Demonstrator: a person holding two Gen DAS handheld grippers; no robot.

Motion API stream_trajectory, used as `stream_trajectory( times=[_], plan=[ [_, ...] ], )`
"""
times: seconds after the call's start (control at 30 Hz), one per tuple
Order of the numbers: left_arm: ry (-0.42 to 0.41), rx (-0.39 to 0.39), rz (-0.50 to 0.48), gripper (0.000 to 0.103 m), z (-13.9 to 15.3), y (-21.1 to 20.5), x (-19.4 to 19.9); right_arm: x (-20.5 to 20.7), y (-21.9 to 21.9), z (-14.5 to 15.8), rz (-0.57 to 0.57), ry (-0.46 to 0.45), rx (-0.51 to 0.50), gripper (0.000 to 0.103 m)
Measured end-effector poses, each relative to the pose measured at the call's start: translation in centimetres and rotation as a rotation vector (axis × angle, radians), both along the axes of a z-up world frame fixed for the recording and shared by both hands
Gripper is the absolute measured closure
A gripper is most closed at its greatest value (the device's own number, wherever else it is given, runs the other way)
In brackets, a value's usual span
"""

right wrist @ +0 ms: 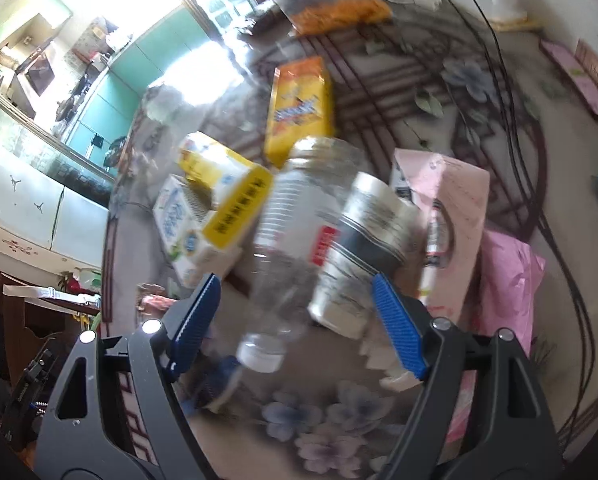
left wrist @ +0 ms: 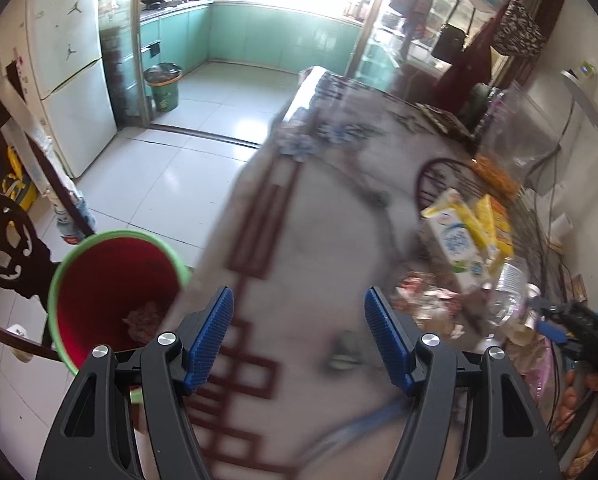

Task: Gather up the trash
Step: 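Move back to the table and grasp crumpled brown paper with the left gripper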

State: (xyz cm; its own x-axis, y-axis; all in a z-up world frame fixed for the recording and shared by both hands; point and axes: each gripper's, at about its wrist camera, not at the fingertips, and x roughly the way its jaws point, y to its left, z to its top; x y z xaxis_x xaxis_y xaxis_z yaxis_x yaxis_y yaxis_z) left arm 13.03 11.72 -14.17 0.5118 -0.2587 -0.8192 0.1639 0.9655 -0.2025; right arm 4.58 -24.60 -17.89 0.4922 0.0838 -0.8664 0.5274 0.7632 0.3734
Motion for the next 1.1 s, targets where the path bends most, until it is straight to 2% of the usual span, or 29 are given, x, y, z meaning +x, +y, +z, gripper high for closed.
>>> stream_trajectory(
  times=[0.07, 0.2, 0.33, 0.4, 0.5, 0.73, 0.9, 1.1],
  plan=[
    [0.010, -0.001, -0.005, 0.038, -0.2, -1.6, -0.6, 0.2, -0.9, -0.9, 0.021, 0.011, 0.031, 0.026],
    [0.027, 0.018, -0.003, 0.038, -0.7, -4.2, -1.8, 0.8, -1.5, -0.8, 0.068, 0.004, 0.027, 0.026],
    [0.031, 0.037, 0.016, 0.038, -0.6, -5.5, -2.8, 1.2, -1.5, 1.5, 0.113, -0.095, -0.044, 0.026],
    [0.029, 0.044, 0.034, 0.038, -0.4, -5.9, -3.1, 1.8, -1.1, 2.0, 0.164, -0.135, -0.034, 0.026],
    [0.034, 0.051, 0.062, 0.038, -0.3, -6.2, -3.3, 3.0, -0.6, 0.6, 0.239, -0.107, 0.036, 0.026],
    [0.035, 0.063, 0.075, 0.038, -0.1, -7.4, -3.3, 3.3, -0.8, 0.7, 0.256, -0.103, 0.013, 0.026],
    [0.048, 0.067, 0.055, 0.038, -0.4, -8.6, -2.9, 2.7, -1.9, 0.8, 0.242, -0.087, 0.004, 0.026],
    [0.112, 0.066, -0.019, 0.038, -3.0, -12.1, -0.7, 2.6, -2.5, 0.9, 0.252, -0.065, -0.017, 0.026]
  ],
)
